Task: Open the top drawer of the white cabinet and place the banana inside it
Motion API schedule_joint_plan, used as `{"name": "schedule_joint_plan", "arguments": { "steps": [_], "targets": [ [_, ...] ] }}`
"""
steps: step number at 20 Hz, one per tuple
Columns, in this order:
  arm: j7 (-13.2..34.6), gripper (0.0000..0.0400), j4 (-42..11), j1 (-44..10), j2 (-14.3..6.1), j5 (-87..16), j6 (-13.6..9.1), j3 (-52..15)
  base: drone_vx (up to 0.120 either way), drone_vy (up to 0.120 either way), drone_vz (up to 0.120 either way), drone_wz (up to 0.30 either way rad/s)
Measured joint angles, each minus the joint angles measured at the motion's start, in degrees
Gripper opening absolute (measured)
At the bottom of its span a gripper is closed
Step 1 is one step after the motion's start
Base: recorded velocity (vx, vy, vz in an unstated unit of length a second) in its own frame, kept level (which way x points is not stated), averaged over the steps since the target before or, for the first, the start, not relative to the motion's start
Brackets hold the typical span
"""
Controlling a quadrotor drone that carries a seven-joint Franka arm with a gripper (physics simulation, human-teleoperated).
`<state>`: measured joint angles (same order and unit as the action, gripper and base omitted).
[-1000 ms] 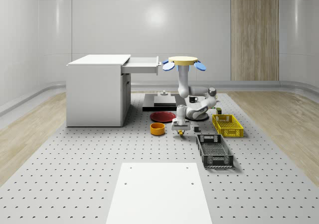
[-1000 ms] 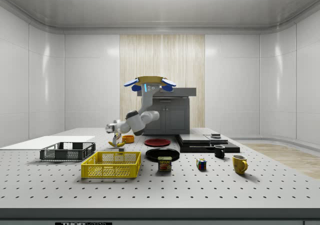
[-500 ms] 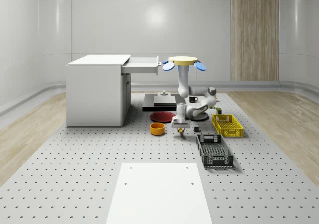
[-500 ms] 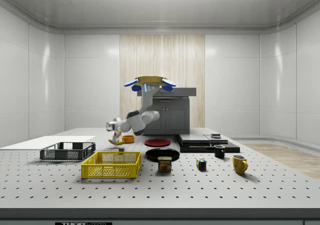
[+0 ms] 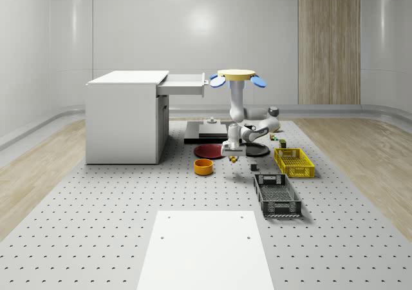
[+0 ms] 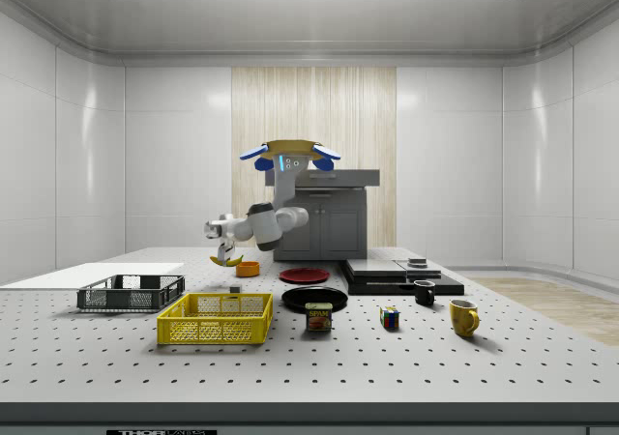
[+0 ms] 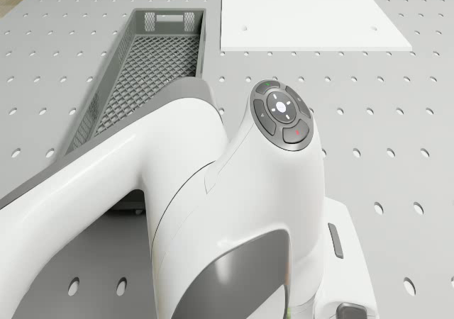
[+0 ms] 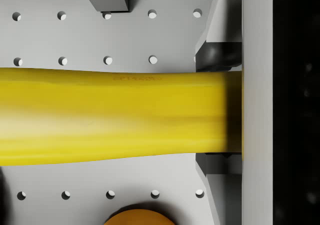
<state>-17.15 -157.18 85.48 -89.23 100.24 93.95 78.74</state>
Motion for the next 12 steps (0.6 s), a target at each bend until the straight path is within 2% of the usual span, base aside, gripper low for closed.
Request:
{"name": "schedule_joint_plan", "arguments": {
  "steps": [10,12],
  "targets": [
    [0.0,0.0200,-0.2,-0.1,-0.6,-1.6,-0.1,1.5,0.000,0.000,0.120,0.000],
    [0.0,0.0200,-0.2,-0.1,-0.7,-1.7,0.0,1.6,-0.120,0.000,0.120,0.000]
  ]
}}
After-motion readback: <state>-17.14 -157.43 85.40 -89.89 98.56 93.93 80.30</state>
